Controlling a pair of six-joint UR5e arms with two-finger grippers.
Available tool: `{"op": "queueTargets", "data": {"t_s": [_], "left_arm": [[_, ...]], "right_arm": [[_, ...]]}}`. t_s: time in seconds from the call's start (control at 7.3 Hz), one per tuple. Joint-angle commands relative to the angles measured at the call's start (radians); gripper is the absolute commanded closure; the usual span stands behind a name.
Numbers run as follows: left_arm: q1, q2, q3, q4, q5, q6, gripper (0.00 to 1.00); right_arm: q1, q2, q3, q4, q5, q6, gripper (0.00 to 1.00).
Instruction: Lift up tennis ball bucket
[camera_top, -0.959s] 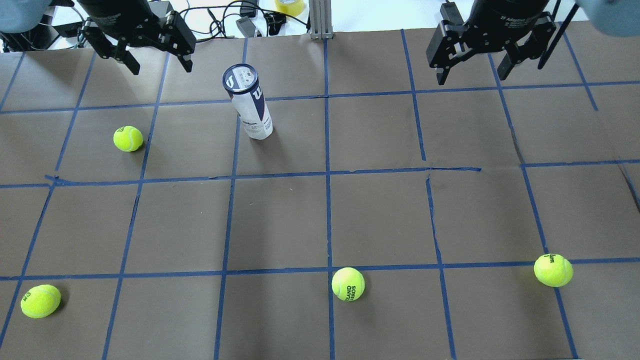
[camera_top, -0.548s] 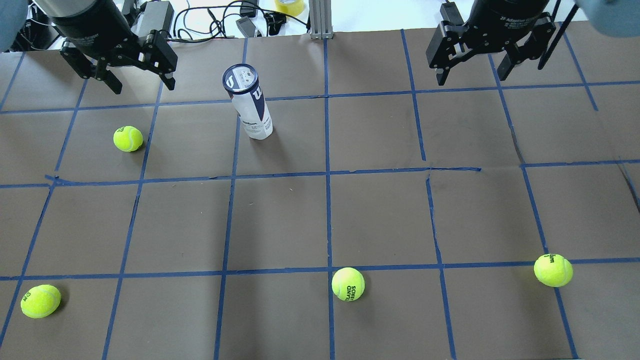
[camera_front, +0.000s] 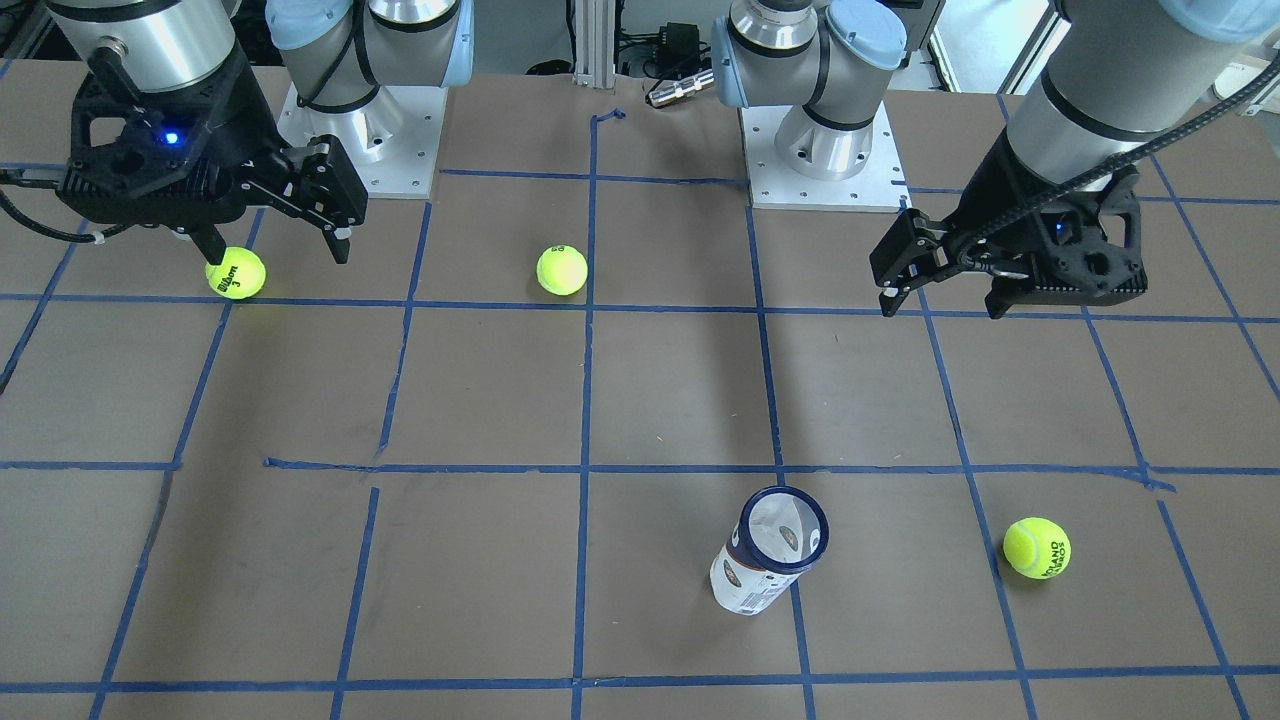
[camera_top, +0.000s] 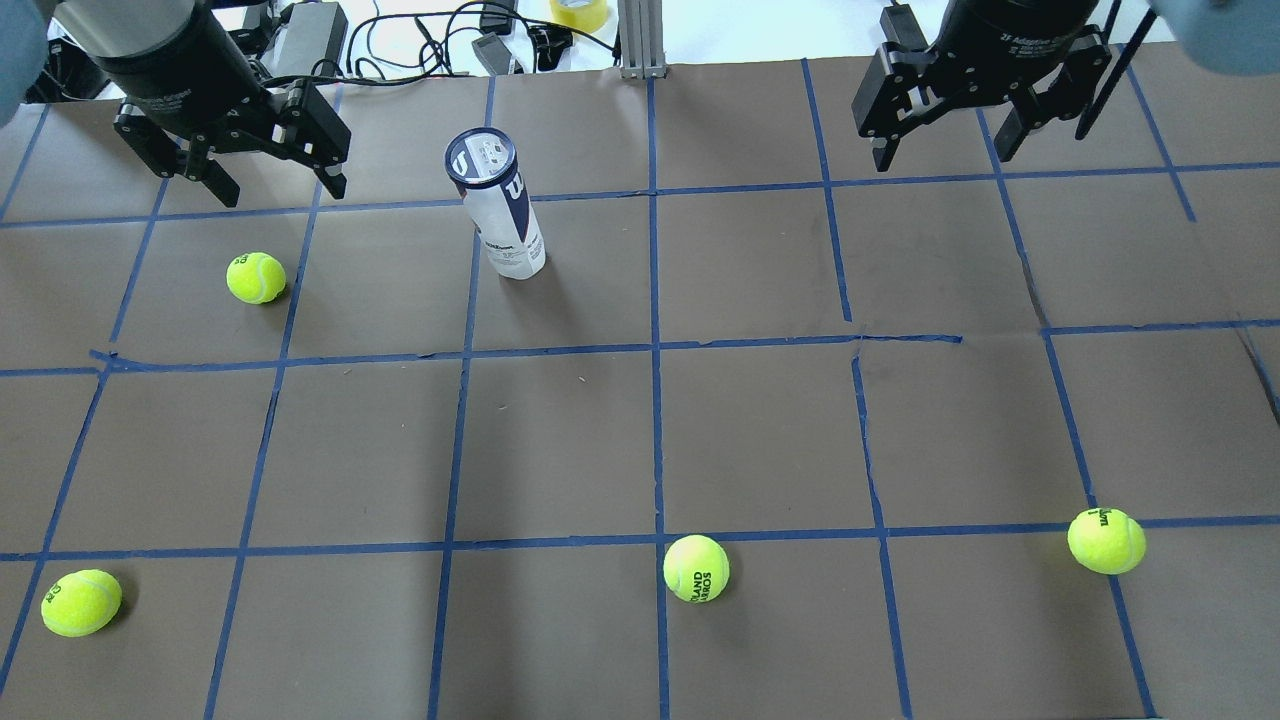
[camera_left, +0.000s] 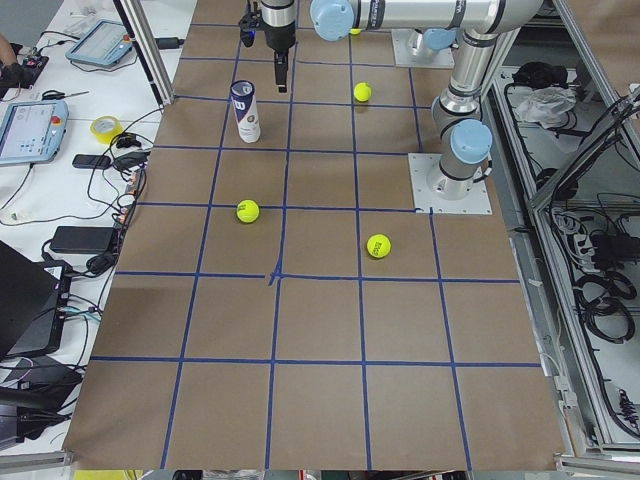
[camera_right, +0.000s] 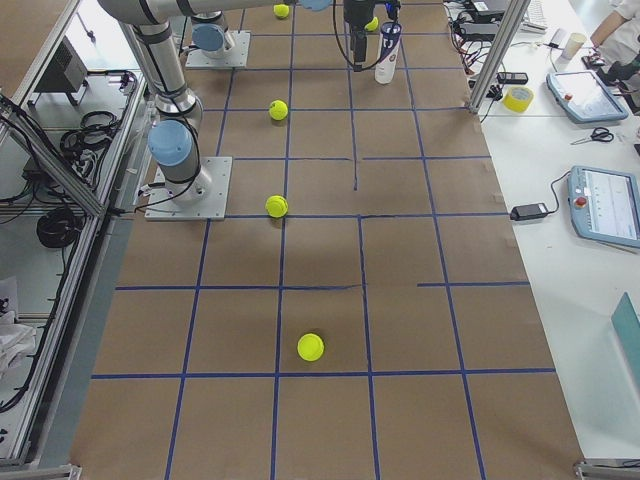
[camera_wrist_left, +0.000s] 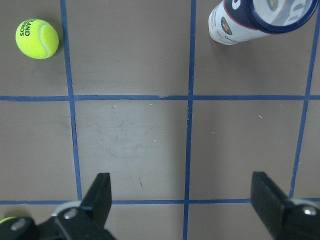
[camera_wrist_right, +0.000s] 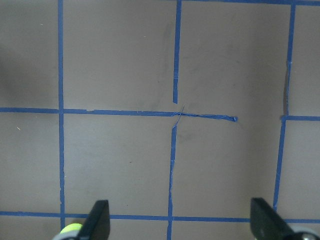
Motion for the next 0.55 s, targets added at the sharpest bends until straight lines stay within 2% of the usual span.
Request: {"op": "queueTargets", "data": {"t_s": [0.0,0.41], "left_arm": [[0.0,0.001,-0.01,0.006,-0.004,0.0,0.0],[0.0,-0.002,-0.013,0.02,0.002,-0.002,0.0]], "right_arm": [[0.0,0.0,0.0,0.0,0.0,0.0,0.0],[0.0,0.0,0.002,0.0,0.0,0.0,0.0]]}}
